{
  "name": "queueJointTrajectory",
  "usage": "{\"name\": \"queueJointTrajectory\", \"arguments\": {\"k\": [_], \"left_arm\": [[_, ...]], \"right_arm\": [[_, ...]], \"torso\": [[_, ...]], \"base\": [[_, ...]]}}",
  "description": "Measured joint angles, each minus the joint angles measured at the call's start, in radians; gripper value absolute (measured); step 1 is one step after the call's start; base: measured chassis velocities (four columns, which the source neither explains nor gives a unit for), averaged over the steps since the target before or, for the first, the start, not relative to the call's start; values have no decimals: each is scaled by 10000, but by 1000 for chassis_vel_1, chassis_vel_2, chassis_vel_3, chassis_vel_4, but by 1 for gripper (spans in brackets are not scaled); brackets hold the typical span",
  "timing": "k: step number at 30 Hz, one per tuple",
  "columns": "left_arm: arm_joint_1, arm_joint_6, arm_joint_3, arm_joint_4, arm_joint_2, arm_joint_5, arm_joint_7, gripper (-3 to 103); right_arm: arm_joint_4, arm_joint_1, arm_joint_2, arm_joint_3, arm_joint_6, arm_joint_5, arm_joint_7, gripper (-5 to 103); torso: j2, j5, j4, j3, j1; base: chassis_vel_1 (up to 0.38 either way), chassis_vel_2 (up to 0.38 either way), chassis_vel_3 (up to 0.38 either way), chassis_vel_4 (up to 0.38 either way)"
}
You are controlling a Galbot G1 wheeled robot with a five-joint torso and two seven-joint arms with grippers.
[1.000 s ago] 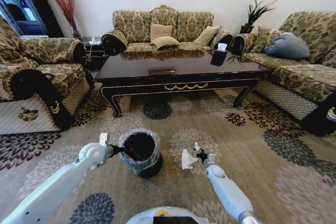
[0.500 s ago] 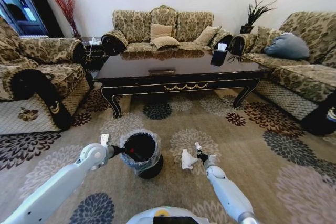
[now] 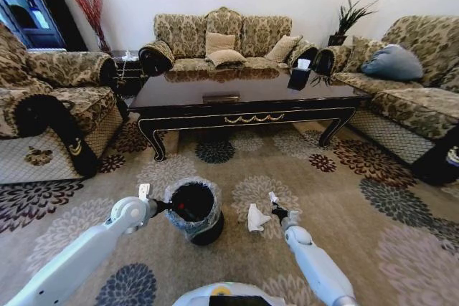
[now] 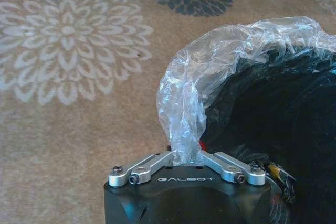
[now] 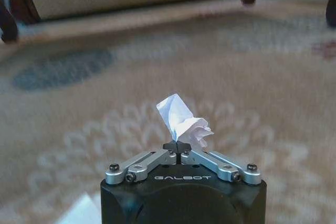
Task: Move to the front of the table and pick up the trash from the floor, then place it into the trash bin.
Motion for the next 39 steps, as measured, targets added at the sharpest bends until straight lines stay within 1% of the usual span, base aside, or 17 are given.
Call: {"name": "queueJointTrajectory", "arguments": {"k": [1, 3, 5, 8, 9, 14, 17, 19, 22, 29, 31, 33, 34, 35, 36, 37, 39], "left_arm": [[0, 0, 0, 0, 0, 0, 0, 0], [-99, 0, 173, 14, -191, 60, -59, 0], [-120, 0, 200, 17, -211, 64, -75, 0], [-416, 0, 558, 37, -319, 74, -329, 0], [-416, 0, 558, 37, -319, 74, -329, 0], [-886, 0, 1074, -26, -328, -8, -595, 0], [-1248, 0, 1442, -135, -345, -219, -772, 0], [-1295, 0, 1489, -148, -346, -238, -800, 0], [-1548, 0, 1742, -322, -335, -508, -1033, 0], [-1861, -1, 2063, -436, -360, -823, -1324, 0], [-2025, 0, 2263, -435, -518, -979, -1578, 0], [-2176, -1, 2456, -434, -656, -1168, -1792, 0], [-2176, -1, 2456, -434, -656, -1168, -1792, 0], [-2384, -3, 2734, -443, -725, -1290, -1941, 0], [-2515, -3, 2910, -450, -745, -1345, -2020, 0], [-2515, -3, 2910, -450, -745, -1345, -2020, 0], [-2816, -1, 3277, -485, -780, -1546, -2254, 0]], "right_arm": [[0, 0, 0, 0, 0, 0, 0, 0], [1317, -583, -378, 195, -68, 192, 58, 0], [1499, -674, -417, 227, -77, 209, 68, 0], [2948, -1528, -649, 510, -119, 183, 131, 0], [2948, -1528, -649, 510, -119, 183, 131, 0], [4308, -2393, -666, 779, -28, -168, 180, 0], [5493, -3073, -590, 948, 8, -368, 215, 0], [5672, -3160, -584, 970, 14, -404, 216, 0], [6967, -3782, -569, 1099, 22, -591, 243, 0], [8466, -4575, -619, 1133, 20, -930, 264, 0], [9176, -5123, -551, 1014, 83, -1288, 242, 0], [9565, -5603, -339, 870, 250, -1949, 133, 0], [9565, -5603, -339, 870, 250, -1949, 133, 0], [9799, -5943, -149, 718, 412, -2622, 31, 0], [9934, -6112, -71, 622, 499, -2964, -24, 0], [9934, -6112, -71, 622, 499, -2964, -24, 0], [10142, -6395, 24, 423, 599, -3487, -107, 0]], "torso": [[0, 0, 0, 0, 0], [0, -3, 0, 0, 0], [0, -2, -2, 0, 0], [0, -2, -1, 2, 0], [0, -2, -1, 2, 0], [0, -1, 1, 2, 0], [0, -2, -2, 1, 0], [0, -2, -2, 1, 0], [0, -3, 1, 1, 0], [1, -1, 2, 0, 0], [1, -4, 2, 0, 0], [1, -2, 1, 0, 0], [1, -2, 1, 0, 0], [1, -3, -4, 0, 0], [1, -3, -2, 0, 0], [1, -3, -2, 0, 0], [0, -2, -1, 0, 0]], "base": [[0, 0, 0, 0], [0, 0, 0, 0], [0, 0, 0, 0], [0, 0, 0, 0], [0, 0, 0, 0], [0, 0, 0, 0], [0, 0, 0, 0], [0, 0, 0, 0], [0, 0, 0, 0], [0, 0, 0, 0], [0, 0, 0, 0], [0, 0, 0, 0], [0, 0, 0, 0], [0, 0, 0, 0], [0, 0, 0, 0], [0, 0, 0, 0], [0, 0, 0, 0]]}}
